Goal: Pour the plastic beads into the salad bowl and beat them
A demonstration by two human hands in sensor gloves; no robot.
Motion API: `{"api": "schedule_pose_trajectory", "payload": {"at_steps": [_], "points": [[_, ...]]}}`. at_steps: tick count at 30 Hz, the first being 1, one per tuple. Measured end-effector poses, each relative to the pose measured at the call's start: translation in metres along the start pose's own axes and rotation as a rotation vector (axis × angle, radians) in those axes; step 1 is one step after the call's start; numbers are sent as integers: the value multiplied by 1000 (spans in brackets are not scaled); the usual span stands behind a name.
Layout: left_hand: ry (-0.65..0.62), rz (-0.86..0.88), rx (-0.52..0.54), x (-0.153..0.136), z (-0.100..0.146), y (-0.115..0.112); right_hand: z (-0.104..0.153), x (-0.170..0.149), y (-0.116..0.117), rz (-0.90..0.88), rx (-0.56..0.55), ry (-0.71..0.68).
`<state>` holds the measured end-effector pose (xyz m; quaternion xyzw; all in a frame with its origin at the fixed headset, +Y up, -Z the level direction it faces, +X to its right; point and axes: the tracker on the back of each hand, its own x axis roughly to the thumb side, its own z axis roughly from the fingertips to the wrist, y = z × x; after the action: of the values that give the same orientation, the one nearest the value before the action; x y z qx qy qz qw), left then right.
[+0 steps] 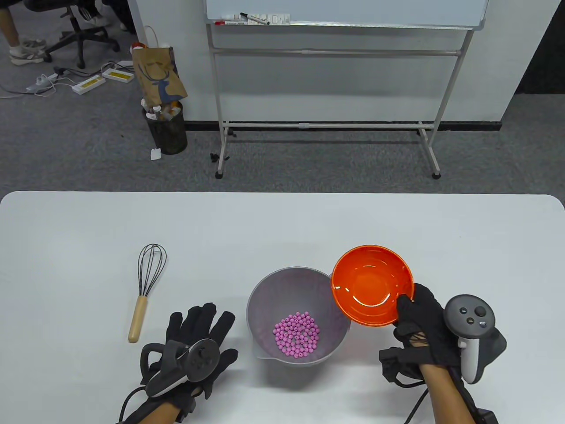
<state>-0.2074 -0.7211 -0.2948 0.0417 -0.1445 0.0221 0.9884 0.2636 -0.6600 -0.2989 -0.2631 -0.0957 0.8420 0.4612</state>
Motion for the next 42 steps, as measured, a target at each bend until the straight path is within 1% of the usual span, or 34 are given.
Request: {"api": "schedule_pose_trajectory", "payload": {"at_steps": [1, 4, 6, 7, 9, 11, 14, 17, 21, 25, 26, 27, 29, 32, 33, 35, 36, 37, 38, 40, 42], "points": [[1, 2, 1, 0, 0, 0, -2, -5, -1, -6, -2, 16], [5, 4, 1, -1, 0, 0, -15, -38, -1, -11, -10, 119], [7, 0, -1, -1, 0, 0, -24, -61, 5, -2, 8, 195], [7, -1, -1, -1, 0, 0, -26, -68, 7, 0, 16, 218], [8, -4, -2, -2, 0, 0, -33, -82, 15, 11, 63, 264], [8, -8, -6, -2, -1, 0, -39, -91, 21, 29, 115, 274], [11, -8, -6, -2, -1, 1, -42, -99, 31, 61, 158, 316], [13, -6, -4, -3, -1, 1, -43, -101, 36, 90, 175, 333], [14, -4, 1, -4, 0, 2, -39, -98, 37, 140, 141, 315], [10, 5, 11, -4, 1, 6, -31, -94, 30, 253, 58, 308], [9, 7, 15, -3, 2, 7, -26, -88, 25, 320, -3, 281], [7, 9, 19, -3, 3, 7, -25, -86, 23, 344, -24, 267], [5, 16, 23, -2, 3, 9, -17, -71, 15, 428, -103, 184], [1, 16, 24, -1, 3, 9, 2, -38, 10, 583, -204, -15], [-3, 13, 24, 0, 2, 9, 10, -26, 10, 601, -224, -90], [-5, 13, 26, 2, 3, 9, 27, -8, 15, 601, -209, -243], [-6, 13, 29, 3, 3, 10, 35, -3, 18, 592, -171, -316], [-8, 13, 33, 3, 4, 11, 39, 0, 20, 586, -148, -357], [-9, 17, 40, 3, 4, 13, 48, 2, 24, 577, -131, -428], [-5, 20, 57, 3, 6, 15, 58, -2, 32, 609, -114, -536], [-2, 20, 63, 2, 7, 16, 60, -11, 39, 662, -107, -575]]}}
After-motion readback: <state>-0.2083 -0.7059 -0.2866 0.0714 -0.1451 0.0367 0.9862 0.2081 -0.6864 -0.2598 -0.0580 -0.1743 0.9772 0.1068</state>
